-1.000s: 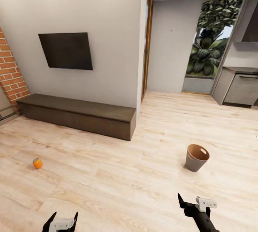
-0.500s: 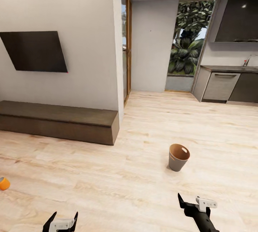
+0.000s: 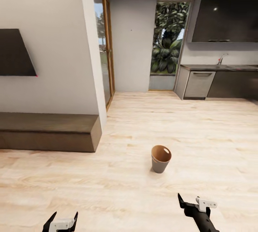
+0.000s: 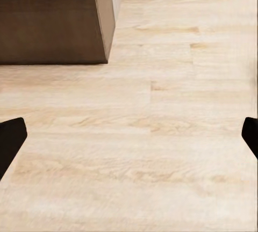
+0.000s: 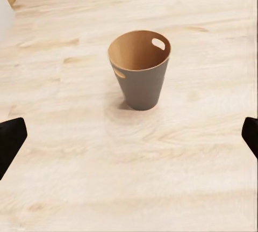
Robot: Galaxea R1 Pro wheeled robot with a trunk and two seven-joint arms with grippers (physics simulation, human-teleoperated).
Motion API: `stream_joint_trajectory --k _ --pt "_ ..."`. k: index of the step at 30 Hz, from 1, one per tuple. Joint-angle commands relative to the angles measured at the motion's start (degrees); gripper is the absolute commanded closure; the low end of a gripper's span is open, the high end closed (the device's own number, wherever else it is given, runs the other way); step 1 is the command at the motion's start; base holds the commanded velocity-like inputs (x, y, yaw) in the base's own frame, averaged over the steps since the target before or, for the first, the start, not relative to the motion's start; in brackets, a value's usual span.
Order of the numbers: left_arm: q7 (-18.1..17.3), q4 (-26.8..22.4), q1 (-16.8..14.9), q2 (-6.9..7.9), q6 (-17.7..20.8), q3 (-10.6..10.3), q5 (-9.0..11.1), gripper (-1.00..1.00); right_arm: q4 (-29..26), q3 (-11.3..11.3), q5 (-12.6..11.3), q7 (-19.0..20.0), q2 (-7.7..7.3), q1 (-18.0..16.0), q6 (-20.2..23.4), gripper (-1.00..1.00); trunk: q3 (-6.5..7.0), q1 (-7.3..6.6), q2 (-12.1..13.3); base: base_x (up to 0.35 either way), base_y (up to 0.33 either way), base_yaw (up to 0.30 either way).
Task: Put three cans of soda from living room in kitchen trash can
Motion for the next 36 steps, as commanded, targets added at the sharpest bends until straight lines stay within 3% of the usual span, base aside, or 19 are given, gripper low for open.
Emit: stream_joint_trajectory --k 1,14,36 --pt "0.0 0.0 0.0 0.00 0.0 0.0 0.0 -1.00 0.0 0.0 0.0 0.0 0.00 0.0 0.0 -1.00 0.00 0.00 0.0 0.222 -0.215 -0.247" --pt "-0.1 0.0 0.0 0.00 0.1 0.0 0.1 -1.00 0.0 0.0 0.0 0.0 0.00 0.0 0.0 -1.00 0.00 0.00 0.0 0.278 -0.095 -0.247" --pt "-0.1 0.0 0.0 0.00 0.1 0.0 0.3 -1.00 0.0 0.0 0.0 0.0 0.00 0.0 0.0 -1.00 0.00 0.00 0.0 0.287 0.205 -0.247"
